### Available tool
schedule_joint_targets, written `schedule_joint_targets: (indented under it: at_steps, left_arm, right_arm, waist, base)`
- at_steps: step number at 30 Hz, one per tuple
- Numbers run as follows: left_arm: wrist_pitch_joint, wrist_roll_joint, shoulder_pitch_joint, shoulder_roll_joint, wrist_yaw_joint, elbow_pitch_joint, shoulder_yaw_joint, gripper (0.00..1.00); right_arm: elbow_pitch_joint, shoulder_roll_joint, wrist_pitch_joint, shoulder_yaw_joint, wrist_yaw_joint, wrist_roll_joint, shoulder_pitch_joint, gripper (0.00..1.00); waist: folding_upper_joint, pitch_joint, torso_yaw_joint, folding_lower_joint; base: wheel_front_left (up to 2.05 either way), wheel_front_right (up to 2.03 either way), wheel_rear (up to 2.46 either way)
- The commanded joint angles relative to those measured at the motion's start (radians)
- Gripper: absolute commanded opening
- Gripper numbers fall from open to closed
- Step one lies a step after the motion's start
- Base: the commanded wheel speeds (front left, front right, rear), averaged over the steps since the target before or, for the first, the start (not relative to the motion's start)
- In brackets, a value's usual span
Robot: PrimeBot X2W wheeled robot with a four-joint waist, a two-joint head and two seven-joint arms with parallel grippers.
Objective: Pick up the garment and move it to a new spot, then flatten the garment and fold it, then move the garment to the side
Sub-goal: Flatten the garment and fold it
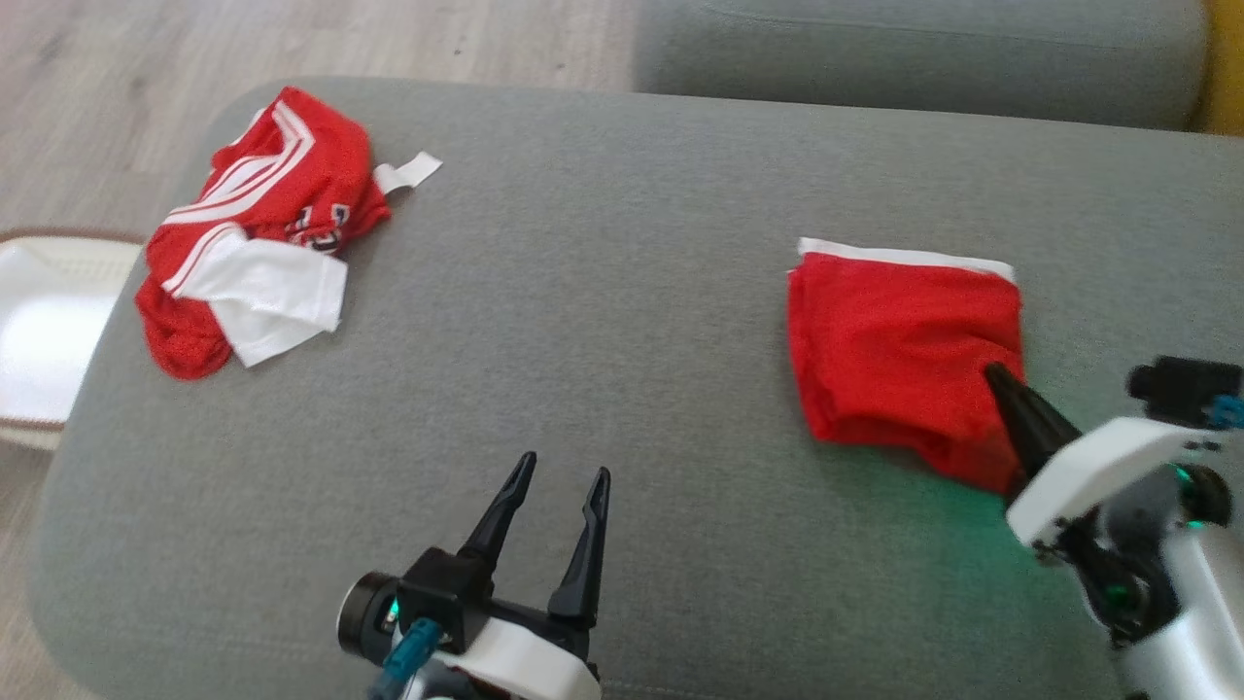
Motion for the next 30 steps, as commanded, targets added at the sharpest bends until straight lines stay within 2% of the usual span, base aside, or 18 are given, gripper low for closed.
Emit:
schedule_joint_targets:
  at_steps: [1, 9, 14, 15, 16, 17, 18, 21, 25, 30]
  left_arm:
    - [-0.008, 0.002, -0.042, -0.007, -0.006, -0.026, 0.026, 1.00]
    - [-0.008, 0.002, -0.057, -0.007, -0.015, -0.006, 0.014, 1.00]
    - [-0.008, 0.006, -0.037, -0.007, -0.006, -0.002, 0.039, 1.00]
    - [-0.008, 0.007, -0.031, -0.007, -0.002, -0.004, 0.050, 1.00]
    - [-0.008, 0.009, -0.022, -0.007, 0.002, -0.006, 0.060, 1.00]
    - [-0.008, 0.009, -0.012, -0.007, 0.006, -0.007, 0.071, 1.00]
    - [-0.008, 0.010, 0.001, -0.007, 0.010, -0.007, 0.084, 1.00]
    - [-0.008, 0.008, 0.034, -0.007, 0.018, -0.014, 0.127, 1.00]
    - [-0.008, 0.014, 0.069, -0.006, 0.027, -0.006, 0.178, 1.00]
    - [-0.008, 0.028, 0.119, -0.006, 0.051, 0.004, 0.257, 1.00]
  right_arm:
    - [-0.021, -0.013, -0.013, 0.026, -0.001, 0.009, -0.047, 0.00]
    - [0.217, 0.064, -0.084, 0.212, -0.001, 0.052, -0.130, 0.00]
    - [0.221, 0.096, -0.150, 0.363, -0.001, 0.111, -0.115, 0.00]
    - [0.218, 0.094, -0.174, 0.385, -0.001, 0.116, -0.105, 0.05]
    - [0.217, 0.089, -0.203, 0.400, -0.001, 0.115, -0.092, 0.34]
    - [0.221, 0.086, -0.233, 0.406, -0.001, 0.113, -0.077, 0.85]
    - [0.227, 0.083, -0.264, 0.404, -0.001, 0.111, -0.061, 1.00]
    - [0.245, 0.056, -0.348, 0.390, -0.001, 0.072, -0.034, 1.00]
    - [0.268, 0.025, -0.479, 0.322, -0.001, 0.006, -0.014, 1.00]
    - [0.218, 0.006, -0.548, 0.264, -0.001, -0.094, 0.015, 1.00]
  waist:
    - [0.0000, 0.009, 0.020, 0.0000]
    - [0.0000, 0.006, 0.104, 0.0000]
    - [0.0000, -0.036, 0.097, 0.0000]
    - [0.0000, -0.053, 0.088, 0.0000]
    - [0.0000, -0.068, 0.079, 0.0000]
    - [0.0000, -0.086, 0.068, 0.0000]
    - [0.0000, -0.101, 0.054, 0.0000]
    - [0.0000, -0.122, 0.003, 0.0000]
    - [0.0000, -0.149, -0.061, 0.0000]
    - [0.0000, -0.178, -0.140, 0.0000]
  base:
    - [0.00, 0.00, 0.00]
    - [0.00, 0.00, 0.00]
    - [0.00, 0.00, 0.00]
    - [0.00, 0.00, 0.00]
    - [0.00, 0.00, 0.00]
    - [0.00, 0.00, 0.00]
    - [0.00, 0.00, 0.00]
    - [0.00, 0.00, 0.00]
    - [0.00, 0.00, 0.00]
    - [0.00, 0.00, 0.00]
